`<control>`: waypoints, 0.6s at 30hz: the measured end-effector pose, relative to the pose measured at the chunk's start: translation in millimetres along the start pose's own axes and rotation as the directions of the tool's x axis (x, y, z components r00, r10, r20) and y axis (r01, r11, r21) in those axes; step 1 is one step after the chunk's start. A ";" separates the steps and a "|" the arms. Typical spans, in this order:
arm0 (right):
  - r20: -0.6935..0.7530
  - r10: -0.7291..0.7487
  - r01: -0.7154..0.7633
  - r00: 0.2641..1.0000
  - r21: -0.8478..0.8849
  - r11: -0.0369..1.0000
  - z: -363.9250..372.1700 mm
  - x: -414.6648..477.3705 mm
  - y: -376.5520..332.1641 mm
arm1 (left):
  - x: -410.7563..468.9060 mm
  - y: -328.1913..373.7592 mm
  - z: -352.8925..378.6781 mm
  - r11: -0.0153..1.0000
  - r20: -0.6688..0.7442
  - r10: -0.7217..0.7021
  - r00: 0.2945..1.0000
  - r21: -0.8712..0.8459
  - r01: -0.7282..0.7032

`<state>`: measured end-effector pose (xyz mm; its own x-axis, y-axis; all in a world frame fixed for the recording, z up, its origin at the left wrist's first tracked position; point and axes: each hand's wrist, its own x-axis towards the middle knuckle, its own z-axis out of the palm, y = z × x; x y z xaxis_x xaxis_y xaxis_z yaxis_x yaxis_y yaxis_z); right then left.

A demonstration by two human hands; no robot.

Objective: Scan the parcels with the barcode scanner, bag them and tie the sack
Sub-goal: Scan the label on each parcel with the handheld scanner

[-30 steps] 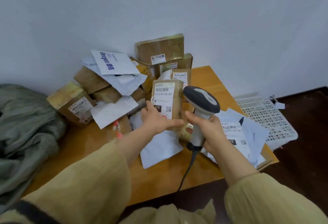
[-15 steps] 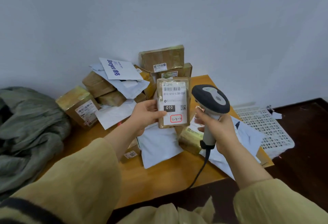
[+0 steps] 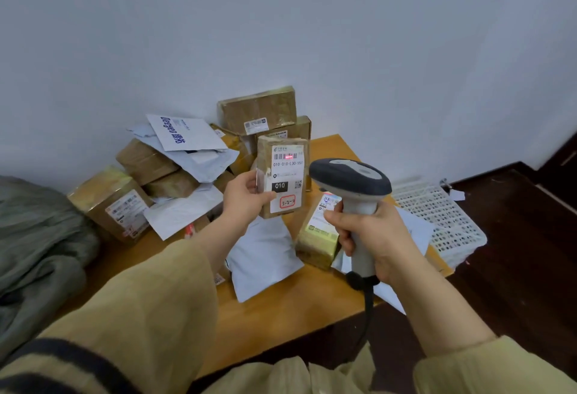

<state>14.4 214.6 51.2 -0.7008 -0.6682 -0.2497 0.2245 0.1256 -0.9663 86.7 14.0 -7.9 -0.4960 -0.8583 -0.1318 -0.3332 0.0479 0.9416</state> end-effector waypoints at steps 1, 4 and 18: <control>0.004 -0.001 0.001 1.000 0.002 1.000 -1.4 -1.7 -0.1 | -0.6 0.8 1.6 1.000 0.000 -0.002 1.000 0.003 0.002; 0.010 -0.004 0.004 1.000 -0.002 1.000 -5.0 -5.7 0.2 | -2.1 2.2 5.3 1.000 -0.003 -0.004 1.000 0.009 0.004; 0.027 -0.015 0.016 1.000 -0.019 1.000 -18.9 -11.9 6.3 | -7.5 3.6 13.2 0.999 0.019 -0.030 0.999 0.026 0.030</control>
<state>11.3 237.1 46.9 -0.6855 -0.6897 -0.2333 0.2006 0.1291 -0.9711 78.7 27.3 -7.6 -0.5006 -0.8496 -0.1660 -0.3684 0.0355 0.9290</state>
